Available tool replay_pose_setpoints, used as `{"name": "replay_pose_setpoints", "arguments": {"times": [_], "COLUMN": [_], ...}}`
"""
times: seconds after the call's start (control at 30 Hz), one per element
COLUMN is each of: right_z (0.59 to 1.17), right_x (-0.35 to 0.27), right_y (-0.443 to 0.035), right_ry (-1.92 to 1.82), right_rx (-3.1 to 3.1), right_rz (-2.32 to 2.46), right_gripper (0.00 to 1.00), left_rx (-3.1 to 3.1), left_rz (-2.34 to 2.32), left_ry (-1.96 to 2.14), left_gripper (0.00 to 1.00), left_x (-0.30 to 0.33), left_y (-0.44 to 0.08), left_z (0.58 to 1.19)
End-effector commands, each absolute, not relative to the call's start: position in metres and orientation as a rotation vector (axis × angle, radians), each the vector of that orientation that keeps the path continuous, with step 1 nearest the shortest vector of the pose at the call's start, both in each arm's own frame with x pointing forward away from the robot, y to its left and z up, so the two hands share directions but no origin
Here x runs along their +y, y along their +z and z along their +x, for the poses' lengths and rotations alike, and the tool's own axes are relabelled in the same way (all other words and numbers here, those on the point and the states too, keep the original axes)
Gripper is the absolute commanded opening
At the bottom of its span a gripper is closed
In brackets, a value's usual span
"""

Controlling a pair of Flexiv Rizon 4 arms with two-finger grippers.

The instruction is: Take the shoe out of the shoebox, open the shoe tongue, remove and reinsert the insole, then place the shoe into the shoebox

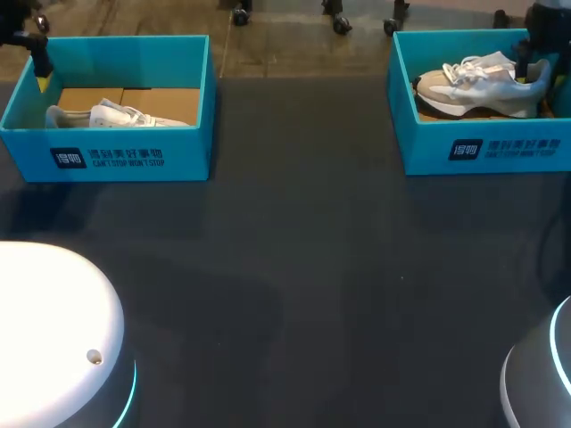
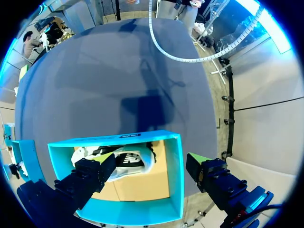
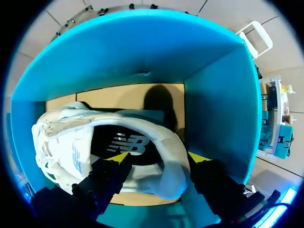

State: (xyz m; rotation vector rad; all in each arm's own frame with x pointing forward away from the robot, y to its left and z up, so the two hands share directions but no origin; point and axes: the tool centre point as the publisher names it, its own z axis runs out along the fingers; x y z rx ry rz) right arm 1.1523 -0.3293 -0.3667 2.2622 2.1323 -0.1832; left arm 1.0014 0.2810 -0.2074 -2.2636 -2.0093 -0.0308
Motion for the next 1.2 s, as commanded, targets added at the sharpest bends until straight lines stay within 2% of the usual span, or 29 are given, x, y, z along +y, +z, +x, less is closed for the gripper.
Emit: {"name": "replay_pose_setpoints", "arguments": {"times": [0.03, 0.33, 0.37, 0.4, 0.43, 0.5, 0.63, 0.73, 0.77, 1.07, 1.17, 1.2], "right_z": [1.155, 1.155, 1.155, 1.156, 1.156, 1.156, 1.156, 1.157, 1.157, 1.16, 1.161, 1.161], "right_x": [-0.328, -0.326, -0.325, -0.324, -0.322, -0.32, -0.319, -0.322, -0.323, -0.325, -0.324, -0.324], "right_y": [-0.37, -0.365, -0.366, -0.367, -0.368, -0.368, -0.366, -0.367, -0.366, -0.375, -0.38, -0.382], "right_ry": [-0.211, -0.205, -0.206, -0.207, -0.206, -0.205, -0.202, -0.201, -0.202, -0.211, -0.212, -0.211], "right_rx": [2.13, 2.121, 2.122, 2.124, 2.128, 2.135, 2.133, 2.121, 2.119, 2.117, 2.128, 2.131], "right_rz": [2.273, 2.261, 2.262, 2.263, 2.263, 2.258, 2.252, 2.262, 2.264, 2.282, 2.285, 2.286], "right_gripper": [0.71, 0.72, 0.68, 0.52, 0.47, 0.45, 0.52, 0.89, 0.95, 0.88, 0.78, 0.78], "left_rx": [-2.008, -2.008, -2.008, -2.008, -2.008, -2.008, -2.008, -2.008, -2.008, -2.008, -2.008, -2.008], "left_rz": [-2.265, -2.265, -2.265, -2.265, -2.265, -2.265, -2.265, -2.265, -2.265, -2.265, -2.265, -2.265], "left_ry": [-0.034, -0.034, -0.034, -0.034, -0.034, -0.034, -0.034, -0.034, -0.034, -0.034, -0.034, -0.034], "left_gripper": [1.0, 1.0, 1.0, 1.0, 1.0, 1.0, 1.0, 1.0, 1.0, 1.0, 1.0, 1.0], "left_x": [0.281, 0.281, 0.281, 0.281, 0.281, 0.281, 0.281, 0.281, 0.281, 0.281, 0.281, 0.281], "left_y": [-0.207, -0.207, -0.207, -0.207, -0.207, -0.207, -0.207, -0.207, -0.207, -0.207, -0.207, -0.207], "left_z": [1.001, 1.001, 1.001, 1.001, 1.001, 1.001, 1.001, 1.001, 1.001, 1.001, 1.001, 1.001]}}
